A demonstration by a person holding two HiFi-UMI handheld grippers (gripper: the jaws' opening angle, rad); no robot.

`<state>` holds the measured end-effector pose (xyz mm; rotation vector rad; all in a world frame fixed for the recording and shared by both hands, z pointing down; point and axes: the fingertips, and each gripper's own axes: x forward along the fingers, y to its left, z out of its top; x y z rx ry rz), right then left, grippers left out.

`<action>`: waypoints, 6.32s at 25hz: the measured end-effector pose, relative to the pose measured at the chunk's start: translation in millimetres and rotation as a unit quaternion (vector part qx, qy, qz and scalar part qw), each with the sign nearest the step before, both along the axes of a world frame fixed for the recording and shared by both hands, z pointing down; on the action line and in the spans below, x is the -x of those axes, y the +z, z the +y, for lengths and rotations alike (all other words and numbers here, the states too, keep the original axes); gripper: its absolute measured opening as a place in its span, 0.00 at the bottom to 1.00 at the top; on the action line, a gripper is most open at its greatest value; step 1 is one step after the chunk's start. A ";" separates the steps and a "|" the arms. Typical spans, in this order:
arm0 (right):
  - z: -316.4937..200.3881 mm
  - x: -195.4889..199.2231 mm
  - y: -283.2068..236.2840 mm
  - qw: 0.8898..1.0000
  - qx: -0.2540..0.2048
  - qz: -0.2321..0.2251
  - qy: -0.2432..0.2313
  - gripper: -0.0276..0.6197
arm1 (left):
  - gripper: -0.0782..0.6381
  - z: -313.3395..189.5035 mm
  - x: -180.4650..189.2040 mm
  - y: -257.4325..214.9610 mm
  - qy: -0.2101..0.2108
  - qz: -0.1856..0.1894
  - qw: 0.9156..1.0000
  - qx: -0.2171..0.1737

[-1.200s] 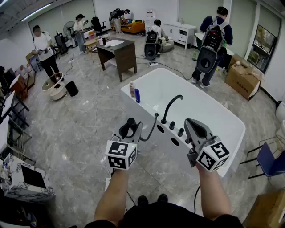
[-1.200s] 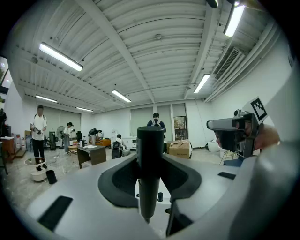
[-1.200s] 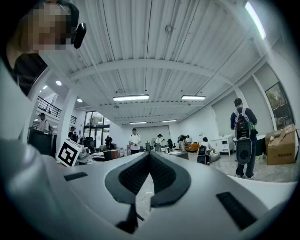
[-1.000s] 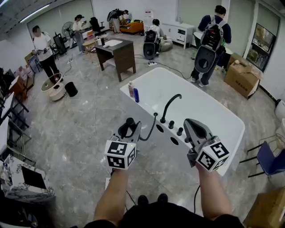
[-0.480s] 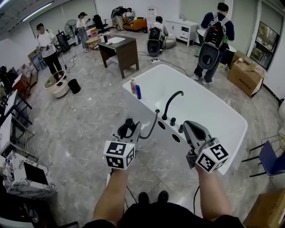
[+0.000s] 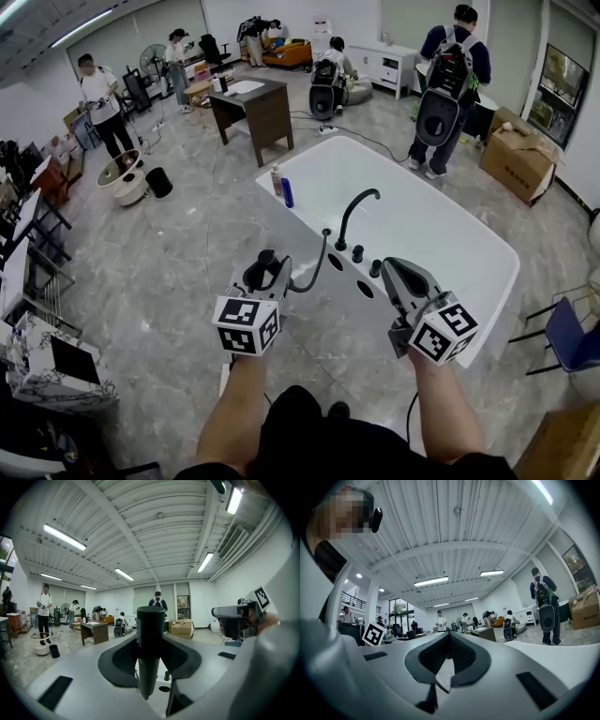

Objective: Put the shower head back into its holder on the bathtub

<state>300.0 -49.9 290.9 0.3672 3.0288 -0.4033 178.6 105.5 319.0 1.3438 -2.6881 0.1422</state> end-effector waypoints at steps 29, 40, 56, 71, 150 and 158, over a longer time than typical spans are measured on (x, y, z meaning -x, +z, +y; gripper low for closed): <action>-23.4 197.2 30.3 0.998 -0.026 0.056 0.012 0.06 | 0.31 -34.7 198.5 15.5 0.024 -0.008 1.000 0.008; -20.5 258.3 22.3 0.997 -0.037 0.061 0.036 0.06 | 0.31 -21.8 260.7 13.2 0.037 -0.006 0.999 -0.004; -35.3 322.8 44.9 0.996 -0.017 0.079 0.046 0.06 | 0.31 -38.4 323.4 29.5 0.053 0.011 0.998 0.009; -133.7 419.4 77.6 0.993 0.016 0.096 0.061 0.06 | 0.31 -125.9 411.9 38.1 0.077 0.005 0.996 0.038; -149.0 364.9 102.9 0.921 0.077 0.139 0.356 0.06 | 0.31 -330.1 351.7 66.7 0.514 0.040 0.856 0.046; -151.5 369.6 124.8 0.914 0.096 0.148 0.365 0.06 | 0.31 -335.0 339.2 111.9 0.539 0.057 0.837 0.079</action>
